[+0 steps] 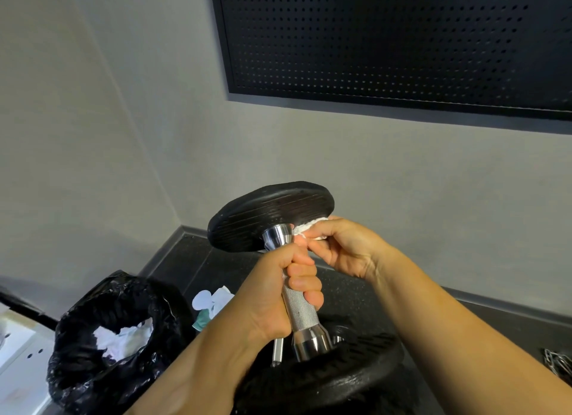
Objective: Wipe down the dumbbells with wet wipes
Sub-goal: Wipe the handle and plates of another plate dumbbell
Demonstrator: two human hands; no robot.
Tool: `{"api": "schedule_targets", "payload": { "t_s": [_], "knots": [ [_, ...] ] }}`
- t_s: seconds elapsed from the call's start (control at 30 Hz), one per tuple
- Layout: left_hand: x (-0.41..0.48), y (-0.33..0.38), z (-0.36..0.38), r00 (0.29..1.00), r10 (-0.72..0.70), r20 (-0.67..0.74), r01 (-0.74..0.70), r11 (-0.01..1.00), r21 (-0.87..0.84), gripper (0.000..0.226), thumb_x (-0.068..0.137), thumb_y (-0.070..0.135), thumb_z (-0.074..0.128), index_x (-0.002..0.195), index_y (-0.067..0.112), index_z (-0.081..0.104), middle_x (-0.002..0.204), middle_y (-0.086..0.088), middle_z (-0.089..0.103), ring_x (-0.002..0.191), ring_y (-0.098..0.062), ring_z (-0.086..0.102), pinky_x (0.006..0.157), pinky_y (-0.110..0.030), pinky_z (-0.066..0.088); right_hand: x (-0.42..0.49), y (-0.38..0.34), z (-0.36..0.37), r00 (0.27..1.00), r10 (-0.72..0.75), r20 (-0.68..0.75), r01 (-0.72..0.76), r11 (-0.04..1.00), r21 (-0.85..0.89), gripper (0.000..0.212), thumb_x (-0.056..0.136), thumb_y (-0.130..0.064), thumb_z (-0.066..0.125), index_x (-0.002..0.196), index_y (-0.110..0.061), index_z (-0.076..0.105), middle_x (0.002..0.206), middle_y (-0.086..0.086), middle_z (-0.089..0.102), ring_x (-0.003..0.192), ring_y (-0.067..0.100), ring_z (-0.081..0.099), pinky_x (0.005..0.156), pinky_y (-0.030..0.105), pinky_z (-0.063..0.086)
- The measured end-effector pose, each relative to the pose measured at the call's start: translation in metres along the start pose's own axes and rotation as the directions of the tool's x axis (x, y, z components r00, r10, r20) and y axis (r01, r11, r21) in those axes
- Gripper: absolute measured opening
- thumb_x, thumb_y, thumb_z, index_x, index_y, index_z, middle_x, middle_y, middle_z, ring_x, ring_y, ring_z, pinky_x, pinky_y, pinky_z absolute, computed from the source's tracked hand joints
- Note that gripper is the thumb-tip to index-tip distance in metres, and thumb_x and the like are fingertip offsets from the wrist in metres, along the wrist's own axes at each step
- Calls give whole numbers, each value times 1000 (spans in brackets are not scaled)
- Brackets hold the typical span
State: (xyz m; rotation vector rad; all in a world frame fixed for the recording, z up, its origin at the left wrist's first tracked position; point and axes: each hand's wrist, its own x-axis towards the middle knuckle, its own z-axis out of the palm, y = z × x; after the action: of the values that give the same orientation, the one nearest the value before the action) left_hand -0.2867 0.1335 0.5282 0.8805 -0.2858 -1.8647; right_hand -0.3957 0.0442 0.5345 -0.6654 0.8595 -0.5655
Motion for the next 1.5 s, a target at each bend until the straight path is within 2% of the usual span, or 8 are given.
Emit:
{"api": "schedule_targets", "payload": {
  "t_s": [0.27, 0.43, 0.63, 0.83, 1.0, 1.1, 1.33, 1.5],
  "knots": [
    [6, -6, -5, 980, -92, -174, 104, 993, 61, 20, 74, 10, 53, 56, 14, 48, 55, 1, 42, 46, -11, 41, 51, -25, 38, -21, 1, 9, 912, -296, -283, 236, 945, -227, 22, 75, 19, 58, 84, 1, 62, 65, 15, 67, 44, 17, 63, 42, 19, 53],
    [18, -20, -1, 929, 144, -341, -10, 931, 366, 10, 87, 10, 57, 78, 11, 53, 54, 0, 45, 46, -11, 43, 48, -24, 39, -31, 6, 17, 823, -420, -382, 306, 895, -325, 35, 75, 18, 62, 104, -3, 62, 75, 18, 67, 42, 19, 61, 47, 27, 57],
    [21, -22, 2, 898, 215, -385, -27, 898, 439, 17, 84, 0, 59, 76, 12, 49, 52, -2, 39, 41, -11, 37, 40, -22, 32, -27, 15, 12, 866, -324, -381, 327, 943, -60, 41, 79, 19, 57, 114, 0, 57, 86, 21, 68, 47, 19, 66, 42, 18, 51],
    [12, -23, 6, 923, 149, -356, -12, 933, 360, 25, 78, -9, 54, 66, 12, 46, 48, 0, 32, 38, -11, 31, 38, -19, 29, -19, 16, 1, 931, -180, -318, 191, 982, 4, 22, 76, 22, 55, 79, 1, 57, 69, 18, 66, 46, 18, 66, 38, 17, 50],
    [5, -20, 6, 978, 41, -205, 17, 962, 273, 39, 81, -7, 46, 50, 16, 49, 47, 4, 27, 35, -6, 27, 37, -17, 24, -6, 26, -11, 975, -85, -204, 86, 996, 0, 22, 75, 16, 59, 93, 2, 57, 59, 10, 67, 51, 15, 67, 43, 18, 52],
    [0, -17, 8, 995, -46, -94, 66, 970, 233, 40, 74, -4, 47, 42, 18, 51, 44, 8, 29, 33, -4, 28, 36, -17, 27, -2, 30, -16, 989, -65, -129, 62, 998, -28, 13, 77, 11, 59, 78, -1, 53, 53, 5, 63, 50, 13, 65, 54, 22, 53],
    [5, -10, 8, 982, -135, -131, 153, 979, 136, 36, 82, 4, 51, 49, 15, 61, 49, 7, 34, 38, -5, 34, 39, -16, 32, -10, 26, -10, 901, -253, -351, 236, 967, -93, 27, 73, 21, 54, 58, -2, 52, 40, 7, 54, 30, 11, 51, 36, 16, 42],
    [12, -13, 3, 956, -61, -288, 174, 906, 386, 14, 84, 7, 62, 74, 13, 53, 57, 1, 46, 48, -10, 47, 51, -25, 43, -14, 17, -9, 801, -384, -459, 269, 916, -297, 19, 74, 14, 61, 70, -4, 59, 49, 8, 63, 36, 15, 58, 42, 22, 52]
  ]
}}
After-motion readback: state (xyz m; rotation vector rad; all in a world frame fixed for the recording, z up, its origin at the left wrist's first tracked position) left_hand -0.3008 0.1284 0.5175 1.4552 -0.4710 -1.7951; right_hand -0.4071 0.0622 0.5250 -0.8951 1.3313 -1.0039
